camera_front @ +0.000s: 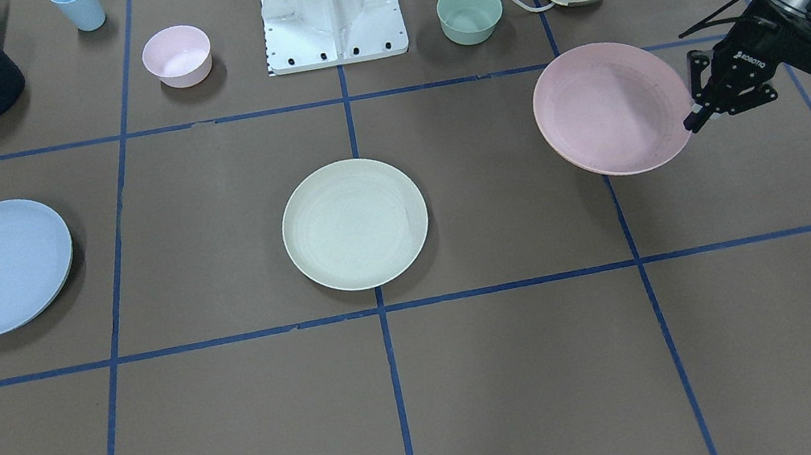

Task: Stack three plates with pink and blue
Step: 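Carry the pink plate with the left gripper over the cream plate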

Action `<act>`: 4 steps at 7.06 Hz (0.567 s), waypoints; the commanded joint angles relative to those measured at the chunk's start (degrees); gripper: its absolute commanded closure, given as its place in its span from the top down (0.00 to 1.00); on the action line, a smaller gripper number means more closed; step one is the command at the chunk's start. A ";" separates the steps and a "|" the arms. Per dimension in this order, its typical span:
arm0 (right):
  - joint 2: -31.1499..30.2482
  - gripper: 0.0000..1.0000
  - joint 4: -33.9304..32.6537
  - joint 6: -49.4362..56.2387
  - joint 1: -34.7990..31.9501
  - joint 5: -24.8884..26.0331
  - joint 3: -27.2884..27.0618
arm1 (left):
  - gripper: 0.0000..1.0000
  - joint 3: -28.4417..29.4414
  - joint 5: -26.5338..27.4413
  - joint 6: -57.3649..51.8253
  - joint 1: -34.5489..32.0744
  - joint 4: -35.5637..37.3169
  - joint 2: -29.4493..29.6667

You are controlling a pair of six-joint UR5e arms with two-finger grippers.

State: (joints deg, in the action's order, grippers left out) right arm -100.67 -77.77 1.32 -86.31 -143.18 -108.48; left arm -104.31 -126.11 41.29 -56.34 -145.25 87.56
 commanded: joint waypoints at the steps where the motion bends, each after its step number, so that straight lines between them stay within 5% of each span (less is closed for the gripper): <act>1: 0.03 1.00 -0.02 0.00 0.09 0.09 0.02 | 0.00 -4.93 0.51 10.51 2.53 9.62 9.25; 4: 0.03 1.00 -0.02 -0.09 0.00 0.18 0.19 | 0.00 -2.66 14.26 21.26 17.62 20.06 21.74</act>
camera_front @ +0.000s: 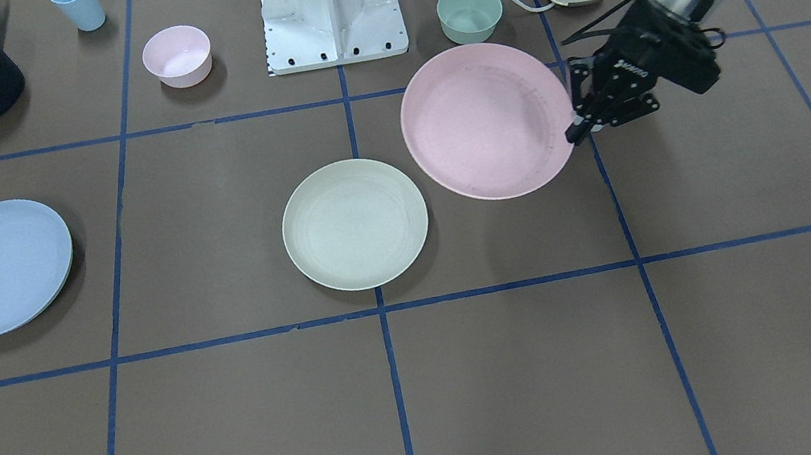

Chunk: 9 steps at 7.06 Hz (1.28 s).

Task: Stack three plates with pink and blue
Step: 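Carry the pink plate with the left gripper over the cream plate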

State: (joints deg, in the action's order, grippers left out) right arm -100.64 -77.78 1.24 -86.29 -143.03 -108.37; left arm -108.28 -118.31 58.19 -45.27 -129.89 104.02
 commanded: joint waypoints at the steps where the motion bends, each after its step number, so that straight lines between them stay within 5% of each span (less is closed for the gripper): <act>1: 0.00 1.00 0.00 -0.01 -0.02 -0.05 0.17 | 0.00 5.40 10.34 8.65 10.51 4.73 9.32; 4: 0.09 1.00 0.00 -0.10 -0.01 -0.05 0.17 | 0.00 15.79 16.09 14.14 14.60 4.29 17.34; 9: 0.09 1.00 0.00 -0.10 -0.02 -0.05 0.26 | 0.02 19.33 20.13 15.99 15.39 4.20 18.68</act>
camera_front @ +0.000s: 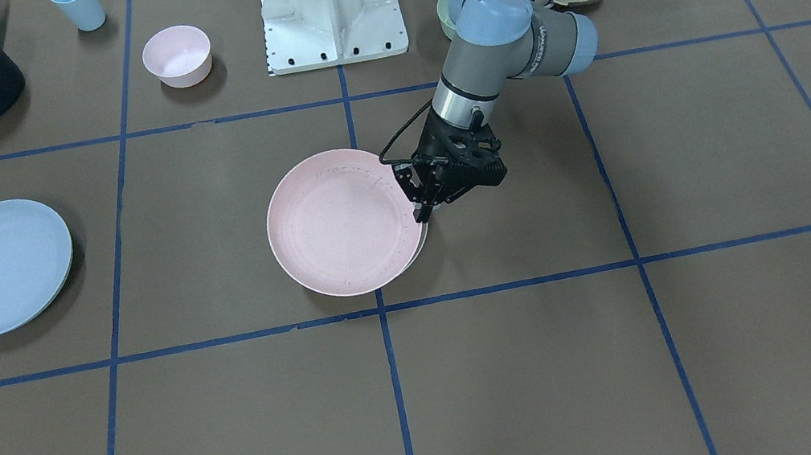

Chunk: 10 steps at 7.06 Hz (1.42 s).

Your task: Stack three plates with pink and blue

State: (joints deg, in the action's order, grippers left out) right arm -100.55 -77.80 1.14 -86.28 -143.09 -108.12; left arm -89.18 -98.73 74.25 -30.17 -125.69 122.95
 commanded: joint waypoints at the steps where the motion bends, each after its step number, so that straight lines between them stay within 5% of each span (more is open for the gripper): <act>1: 0.00 1.00 0.02 0.00 -0.02 0.01 0.01 | 0.13 0.14 0.64 -0.51 0.29 -0.08 -0.60; 3: 0.00 1.00 0.02 0.00 -0.02 0.01 0.01 | 0.14 0.05 0.65 -0.60 0.46 -2.71 -1.22; 4: 0.09 1.00 0.02 0.09 0.06 0.10 0.01 | 0.71 0.05 0.73 -0.77 0.46 -2.80 -1.57; 5: 0.00 1.00 0.02 0.09 0.06 0.10 0.45 | 1.00 -0.64 0.65 -2.69 0.38 -2.80 -2.44; 7: -0.09 1.00 0.11 -3.22 0.06 0.27 0.36 | 1.00 -8.07 -0.41 -13.37 -0.59 -2.10 -6.90; 10: -0.88 0.98 2.72 -14.45 5.13 7.81 0.28 | 1.00 -14.69 -11.97 -25.15 -9.35 -2.10 -15.25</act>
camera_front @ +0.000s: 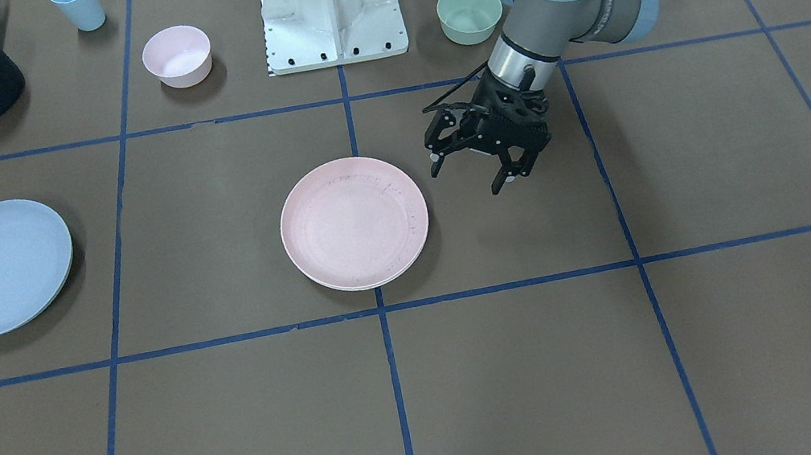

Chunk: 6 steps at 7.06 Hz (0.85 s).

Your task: Stack three plates with pink and blue

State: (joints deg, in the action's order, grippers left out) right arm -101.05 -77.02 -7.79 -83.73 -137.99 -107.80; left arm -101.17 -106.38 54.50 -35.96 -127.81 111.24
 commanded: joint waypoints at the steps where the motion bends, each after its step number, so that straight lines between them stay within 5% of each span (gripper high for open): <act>1: -3.07 0.98 11.97 -17.40 7.22 6.64 0.05 | 1.00 -4.28 -7.75 -10.59 -7.07 0.02 -6.71; 3: -7.22 0.90 33.68 -37.41 18.99 16.30 5.11 | 1.00 -5.62 -8.58 -15.37 -10.18 -0.07 -9.81; 6: -7.23 0.77 48.87 -45.12 27.82 24.77 16.02 | 1.00 -5.62 -8.31 -15.39 -10.27 -0.07 -9.99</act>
State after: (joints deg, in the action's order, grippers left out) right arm -108.21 -32.84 -50.92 -58.54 -115.36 -95.24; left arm -106.75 -114.84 39.16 -46.16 -127.88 101.34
